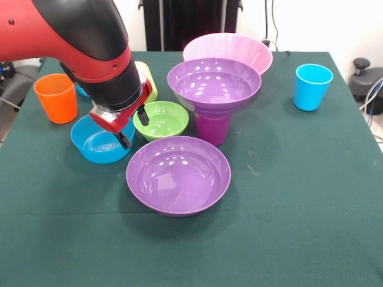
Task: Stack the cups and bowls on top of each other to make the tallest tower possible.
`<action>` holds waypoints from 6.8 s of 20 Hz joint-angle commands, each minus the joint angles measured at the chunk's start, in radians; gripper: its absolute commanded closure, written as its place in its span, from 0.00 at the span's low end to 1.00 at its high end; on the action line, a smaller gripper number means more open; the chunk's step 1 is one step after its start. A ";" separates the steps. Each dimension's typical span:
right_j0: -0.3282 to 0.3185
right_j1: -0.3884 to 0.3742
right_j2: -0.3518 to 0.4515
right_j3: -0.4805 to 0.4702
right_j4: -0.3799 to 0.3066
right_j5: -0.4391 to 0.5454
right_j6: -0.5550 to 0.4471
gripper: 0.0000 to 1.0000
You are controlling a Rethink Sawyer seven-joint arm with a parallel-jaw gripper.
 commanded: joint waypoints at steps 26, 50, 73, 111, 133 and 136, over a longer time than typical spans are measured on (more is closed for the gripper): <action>0.077 0.046 -0.052 0.017 -0.122 -0.135 -0.202 0.00; 0.180 0.021 -0.181 -0.042 -0.190 -0.059 -0.131 0.00; 0.140 -0.105 -0.135 0.013 -0.062 0.054 -0.237 0.00; 0.040 -0.139 -0.077 0.218 0.022 -0.101 -0.217 0.00; -0.064 -0.056 -0.006 0.314 -0.024 -0.298 -0.244 0.00; -0.058 -0.055 -0.008 0.314 -0.027 -0.301 -0.237 0.00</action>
